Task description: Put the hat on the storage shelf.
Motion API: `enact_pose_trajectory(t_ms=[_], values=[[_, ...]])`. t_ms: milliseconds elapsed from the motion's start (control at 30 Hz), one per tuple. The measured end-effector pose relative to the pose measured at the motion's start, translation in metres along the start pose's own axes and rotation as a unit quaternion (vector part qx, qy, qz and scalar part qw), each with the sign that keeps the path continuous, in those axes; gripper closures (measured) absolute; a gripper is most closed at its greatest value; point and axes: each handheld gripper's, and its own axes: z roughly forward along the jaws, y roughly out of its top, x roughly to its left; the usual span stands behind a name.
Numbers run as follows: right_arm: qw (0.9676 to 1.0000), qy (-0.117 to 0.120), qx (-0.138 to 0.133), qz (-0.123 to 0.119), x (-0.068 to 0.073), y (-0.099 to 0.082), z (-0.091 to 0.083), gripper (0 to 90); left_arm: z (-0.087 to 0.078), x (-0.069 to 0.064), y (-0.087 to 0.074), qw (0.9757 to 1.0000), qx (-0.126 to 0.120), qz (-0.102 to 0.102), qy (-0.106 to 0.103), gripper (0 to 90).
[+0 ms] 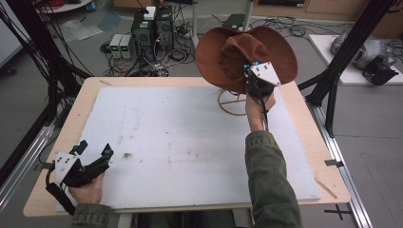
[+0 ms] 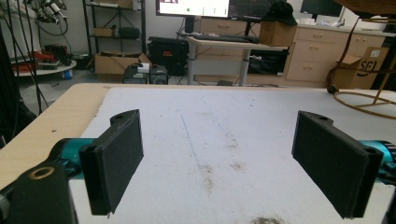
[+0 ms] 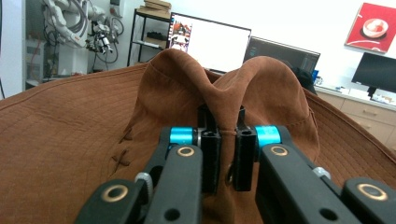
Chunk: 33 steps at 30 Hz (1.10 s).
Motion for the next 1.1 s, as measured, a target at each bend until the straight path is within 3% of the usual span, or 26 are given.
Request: enact_pose_trajectory(t_ms=[67, 133, 400, 633, 833, 1100], values=[[1.0, 0.002, 0.0, 0.006, 0.0, 0.0, 0.0, 71.2, 0.0, 0.0, 0.0, 1.0, 0.001, -0.001, 0.0, 16.7], [0.9999, -0.011, 0.012, 0.003, 0.001, -0.001, 0.002, 57.4, 0.001, 0.0, 0.0, 1.0, 0.002, -0.002, -0.001, 16.7], [0.9998, -0.017, 0.014, -0.001, 0.001, 0.001, -0.001, 32.5, 0.0, 0.0, 0.0, 1.0, 0.003, -0.001, -0.003, 16.7], [0.9999, -0.011, 0.003, -0.009, -0.003, 0.007, -0.008, 28.5, -0.001, 0.001, 0.0, 1.0, 0.001, -0.004, -0.002, 16.7], [0.9999, -0.012, -0.01, 0.001, -0.006, 0.012, -0.016, 27.4, -0.001, -0.001, 0.001, 1.0, 0.0, -0.004, -0.005, 16.8], [0.9994, -0.009, -0.033, 0.002, -0.003, 0.014, -0.036, 26.0, -0.001, -0.001, 0.001, 1.0, -0.002, -0.005, -0.005, 16.8]])
